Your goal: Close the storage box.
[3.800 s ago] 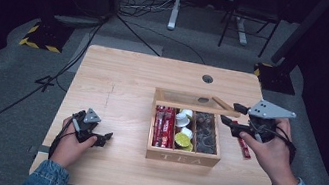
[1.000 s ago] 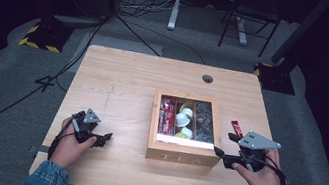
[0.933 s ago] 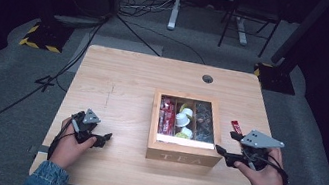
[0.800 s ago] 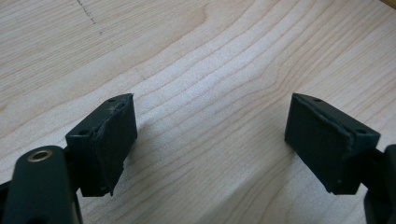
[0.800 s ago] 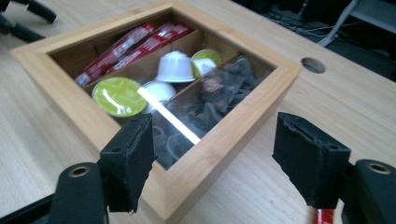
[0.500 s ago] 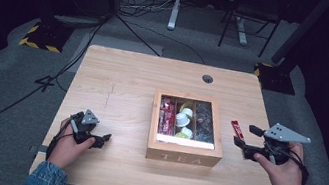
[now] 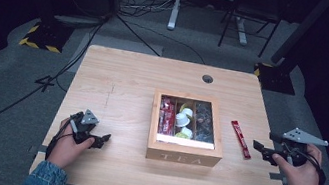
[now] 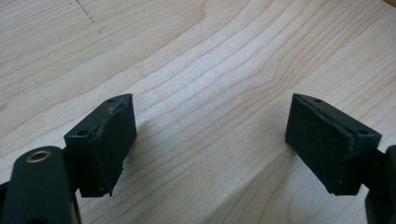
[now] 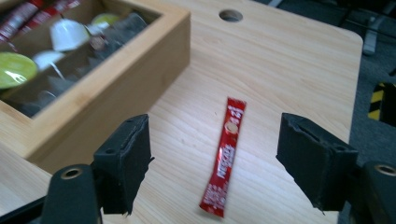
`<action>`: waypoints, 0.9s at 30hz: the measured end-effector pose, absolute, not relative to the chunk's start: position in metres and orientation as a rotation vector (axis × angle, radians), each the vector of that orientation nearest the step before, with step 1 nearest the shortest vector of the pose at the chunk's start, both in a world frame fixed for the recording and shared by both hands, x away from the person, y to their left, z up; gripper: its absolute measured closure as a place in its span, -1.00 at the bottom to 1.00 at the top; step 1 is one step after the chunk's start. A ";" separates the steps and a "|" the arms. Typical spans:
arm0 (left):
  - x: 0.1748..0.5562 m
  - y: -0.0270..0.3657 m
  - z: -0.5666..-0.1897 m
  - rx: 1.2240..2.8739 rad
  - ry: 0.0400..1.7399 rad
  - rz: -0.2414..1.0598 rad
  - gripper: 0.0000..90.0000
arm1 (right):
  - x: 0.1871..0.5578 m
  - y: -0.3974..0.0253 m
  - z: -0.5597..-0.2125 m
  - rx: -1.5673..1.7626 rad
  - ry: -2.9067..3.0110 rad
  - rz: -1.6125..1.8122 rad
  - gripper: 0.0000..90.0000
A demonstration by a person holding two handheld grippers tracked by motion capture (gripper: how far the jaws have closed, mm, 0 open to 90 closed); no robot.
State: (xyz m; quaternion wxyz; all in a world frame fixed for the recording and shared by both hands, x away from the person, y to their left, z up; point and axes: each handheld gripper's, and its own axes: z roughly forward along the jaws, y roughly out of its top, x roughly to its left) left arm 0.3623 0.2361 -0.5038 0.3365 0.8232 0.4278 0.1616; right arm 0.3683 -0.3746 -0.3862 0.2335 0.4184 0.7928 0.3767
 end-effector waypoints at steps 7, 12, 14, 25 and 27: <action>0.363 0.236 -0.504 2.146 1.116 0.420 -0.63 | 0.369 -0.383 -0.402 1.190 2.172 1.007 -0.44; 0.363 0.236 -0.504 2.146 1.116 0.420 -0.63 | 0.367 -0.386 -0.421 1.233 2.176 1.000 -0.45; 0.363 0.236 -0.504 2.146 1.116 0.420 -0.63 | 0.366 -0.387 -0.428 1.250 2.184 1.000 -0.46; 0.363 0.236 -0.504 2.146 1.117 0.420 -0.64 | 0.364 -0.385 -0.460 1.280 2.189 0.968 -0.50; 0.363 0.236 -0.504 2.146 1.117 0.420 -0.64 | 0.363 -0.384 -0.466 1.280 2.206 0.962 -0.50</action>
